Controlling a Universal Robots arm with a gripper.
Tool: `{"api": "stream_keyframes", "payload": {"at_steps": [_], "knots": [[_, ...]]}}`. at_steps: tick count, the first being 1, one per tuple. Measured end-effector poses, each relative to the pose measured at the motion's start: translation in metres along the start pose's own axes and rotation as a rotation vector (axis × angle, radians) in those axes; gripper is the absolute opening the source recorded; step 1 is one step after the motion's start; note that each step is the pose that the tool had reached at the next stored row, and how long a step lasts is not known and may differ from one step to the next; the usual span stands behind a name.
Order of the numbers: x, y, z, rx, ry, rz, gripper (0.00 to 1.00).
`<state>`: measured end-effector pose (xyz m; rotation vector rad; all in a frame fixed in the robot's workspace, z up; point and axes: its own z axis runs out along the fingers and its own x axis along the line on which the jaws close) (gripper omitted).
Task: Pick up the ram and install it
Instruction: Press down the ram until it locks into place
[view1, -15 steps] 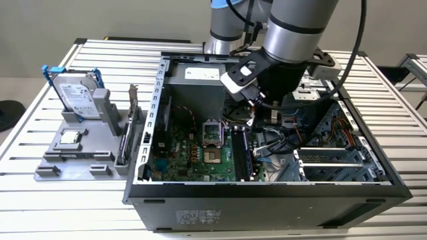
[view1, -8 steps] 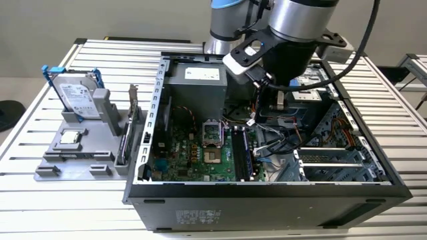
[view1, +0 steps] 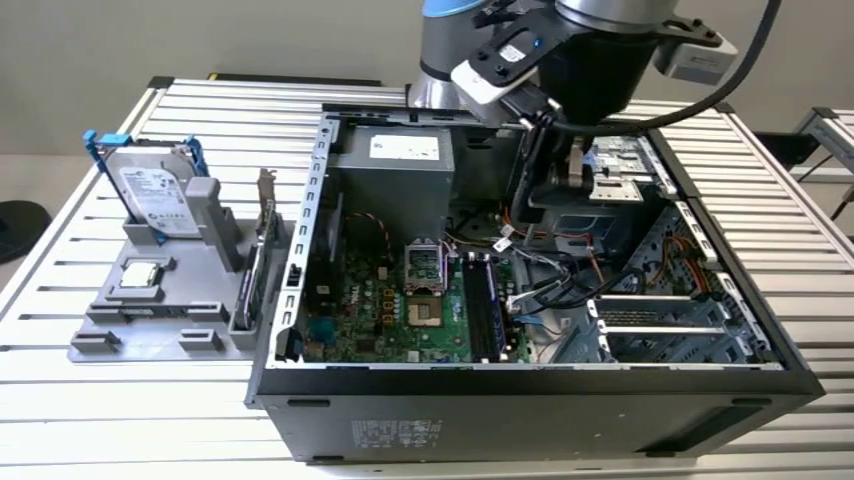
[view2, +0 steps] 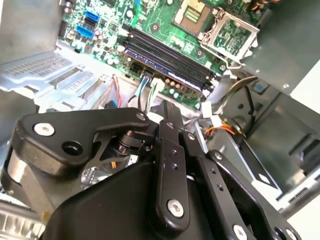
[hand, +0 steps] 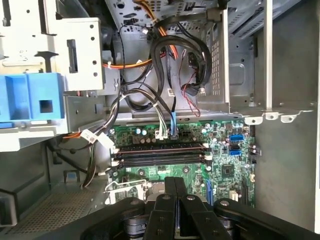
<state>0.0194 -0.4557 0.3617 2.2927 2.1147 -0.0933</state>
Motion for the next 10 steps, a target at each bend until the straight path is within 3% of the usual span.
{"api": "stream_keyframes", "payload": {"at_steps": [3,10], "knots": [[-0.0003,-0.0001,-0.0052,0.0,0.0,0.0,0.0],[-0.0003,-0.0002,-0.0052,0.0,0.0,0.0,0.0]]}}
